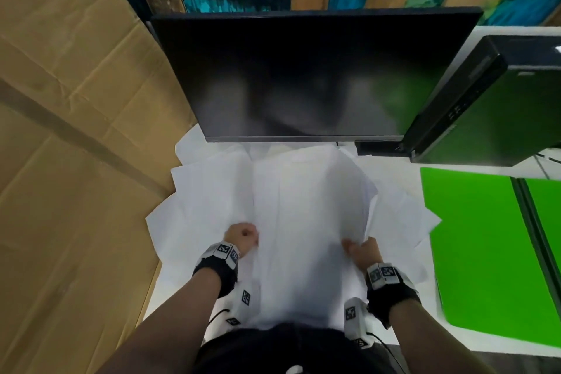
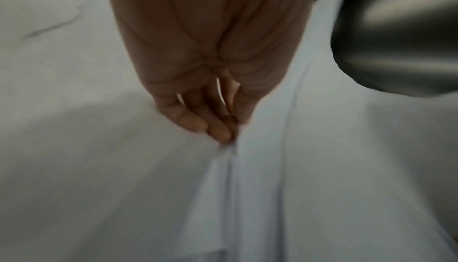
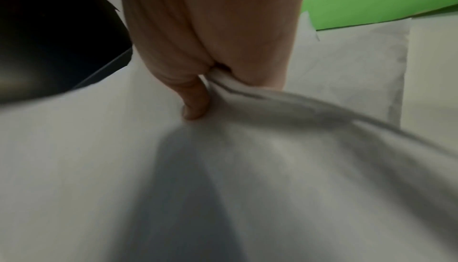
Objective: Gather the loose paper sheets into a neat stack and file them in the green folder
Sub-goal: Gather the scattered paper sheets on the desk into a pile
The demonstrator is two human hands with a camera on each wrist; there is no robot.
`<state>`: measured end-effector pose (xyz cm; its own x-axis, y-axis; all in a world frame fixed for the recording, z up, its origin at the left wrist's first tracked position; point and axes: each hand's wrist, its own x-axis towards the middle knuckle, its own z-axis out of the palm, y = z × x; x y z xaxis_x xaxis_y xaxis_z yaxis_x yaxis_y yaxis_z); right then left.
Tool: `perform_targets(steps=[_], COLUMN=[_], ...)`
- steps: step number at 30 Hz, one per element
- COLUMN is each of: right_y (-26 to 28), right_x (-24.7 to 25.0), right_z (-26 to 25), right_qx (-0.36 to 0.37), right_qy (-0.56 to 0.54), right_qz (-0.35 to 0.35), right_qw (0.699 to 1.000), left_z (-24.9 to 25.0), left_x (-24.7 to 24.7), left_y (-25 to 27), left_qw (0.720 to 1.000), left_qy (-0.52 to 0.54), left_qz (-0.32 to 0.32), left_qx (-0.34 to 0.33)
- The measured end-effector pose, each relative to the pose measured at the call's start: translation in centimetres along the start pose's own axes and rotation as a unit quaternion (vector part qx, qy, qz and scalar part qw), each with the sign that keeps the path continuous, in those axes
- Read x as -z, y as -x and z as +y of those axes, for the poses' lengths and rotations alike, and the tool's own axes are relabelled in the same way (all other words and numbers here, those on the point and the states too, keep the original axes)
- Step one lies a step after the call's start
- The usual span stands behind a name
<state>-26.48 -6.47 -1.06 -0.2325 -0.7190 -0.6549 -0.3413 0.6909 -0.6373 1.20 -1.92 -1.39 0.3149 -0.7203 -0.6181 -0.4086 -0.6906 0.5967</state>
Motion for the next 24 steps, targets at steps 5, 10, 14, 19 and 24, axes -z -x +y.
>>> perform_targets(steps=[5, 10, 14, 19, 24], right_y=[-1.1, -1.6, -1.4, -0.4, 0.0], right_x=[2.4, 2.8, 2.2, 0.8, 0.0], right_z=[0.2, 0.2, 0.0, -0.2, -0.4], right_qx=[-0.003, -0.005, -0.001, 0.011, 0.022], right_qy=[-0.006, 0.022, 0.033, 0.055, 0.06], right_qz=[0.047, 0.039, 0.039, -0.024, -0.052], right_qw=[0.999, 0.999, 0.999, 0.998, 0.997], left_z=[-2.1, -3.3, -2.6, -1.8, -0.2], left_x=[4.8, 5.3, 4.9, 3.0, 0.3], left_y=[0.6, 1.4, 1.6, 0.7, 2.1], left_qw=[0.942, 0.916, 0.932, 0.971, 0.997], left_qy=[-0.036, -0.017, 0.035, 0.069, 0.001], left_qz=[0.243, 0.288, 0.244, 0.184, 0.072], left_qx=[0.228, 0.278, 0.266, 0.136, 0.006])
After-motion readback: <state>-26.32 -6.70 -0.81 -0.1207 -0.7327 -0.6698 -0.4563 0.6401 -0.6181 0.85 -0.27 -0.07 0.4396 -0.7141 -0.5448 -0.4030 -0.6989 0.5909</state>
